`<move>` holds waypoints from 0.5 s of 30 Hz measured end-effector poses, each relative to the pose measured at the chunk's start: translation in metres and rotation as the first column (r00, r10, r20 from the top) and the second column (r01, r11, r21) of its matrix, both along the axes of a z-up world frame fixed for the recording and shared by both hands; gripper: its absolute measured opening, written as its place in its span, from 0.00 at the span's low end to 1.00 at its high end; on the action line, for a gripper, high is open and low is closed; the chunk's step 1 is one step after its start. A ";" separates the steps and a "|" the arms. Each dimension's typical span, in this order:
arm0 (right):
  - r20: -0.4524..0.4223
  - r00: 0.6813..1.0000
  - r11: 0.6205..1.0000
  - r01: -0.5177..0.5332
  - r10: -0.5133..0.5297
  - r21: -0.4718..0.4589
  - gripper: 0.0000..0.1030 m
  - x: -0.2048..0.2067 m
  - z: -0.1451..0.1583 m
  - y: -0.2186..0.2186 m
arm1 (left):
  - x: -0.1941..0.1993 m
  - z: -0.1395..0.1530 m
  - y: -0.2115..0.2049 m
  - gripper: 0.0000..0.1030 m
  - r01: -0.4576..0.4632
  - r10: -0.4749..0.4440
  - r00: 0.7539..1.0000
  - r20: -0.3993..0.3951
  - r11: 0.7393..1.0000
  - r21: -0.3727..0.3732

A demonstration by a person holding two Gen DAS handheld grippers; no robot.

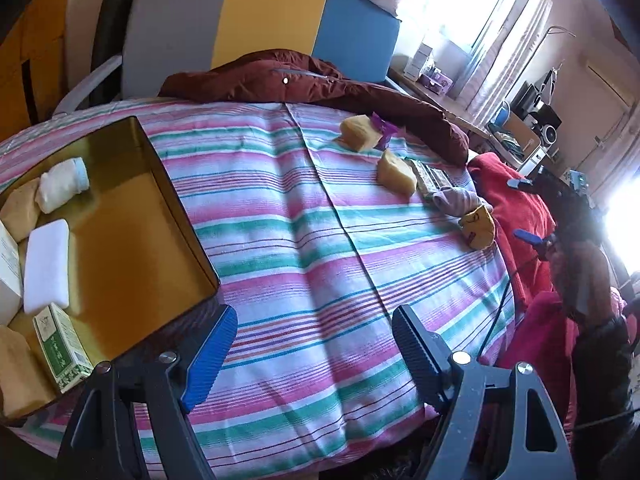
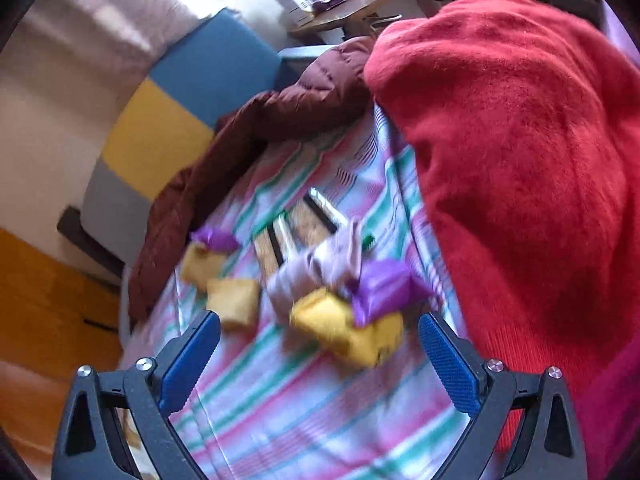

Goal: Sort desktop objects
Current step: 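Withdraw both tools from the tray back over the bed objects, then grasp the purple snack packet with the right tool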

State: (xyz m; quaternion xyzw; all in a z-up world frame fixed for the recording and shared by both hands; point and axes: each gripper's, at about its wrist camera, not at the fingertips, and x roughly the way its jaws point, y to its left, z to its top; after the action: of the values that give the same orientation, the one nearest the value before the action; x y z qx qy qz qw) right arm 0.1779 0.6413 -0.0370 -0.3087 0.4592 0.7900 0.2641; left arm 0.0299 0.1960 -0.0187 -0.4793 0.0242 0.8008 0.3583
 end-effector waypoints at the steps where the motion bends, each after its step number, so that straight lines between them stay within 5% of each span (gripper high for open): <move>1: 0.001 1.000 1.000 0.008 -0.008 0.011 0.97 -0.003 -0.001 0.007 | -0.001 -0.001 0.000 0.78 -0.001 0.001 1.000 0.004 1.000 -0.003; 12: 0.075 0.995 0.996 -0.054 0.060 -0.074 0.99 -0.046 -0.052 0.040 | -0.006 -0.009 0.000 0.78 -0.016 0.016 0.999 0.033 1.000 -0.010; 15: -0.010 0.984 0.970 -0.178 0.179 -0.165 0.99 -0.058 -0.059 0.029 | -0.007 -0.010 0.000 0.78 -0.015 0.016 0.999 0.038 1.000 -0.009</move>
State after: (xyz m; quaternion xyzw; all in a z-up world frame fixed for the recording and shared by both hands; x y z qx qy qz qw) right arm 0.1197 0.6706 -0.0964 -0.3717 0.4928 0.7689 0.1668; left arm 0.0232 0.1960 -0.0288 -0.4963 0.0172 0.7942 0.3503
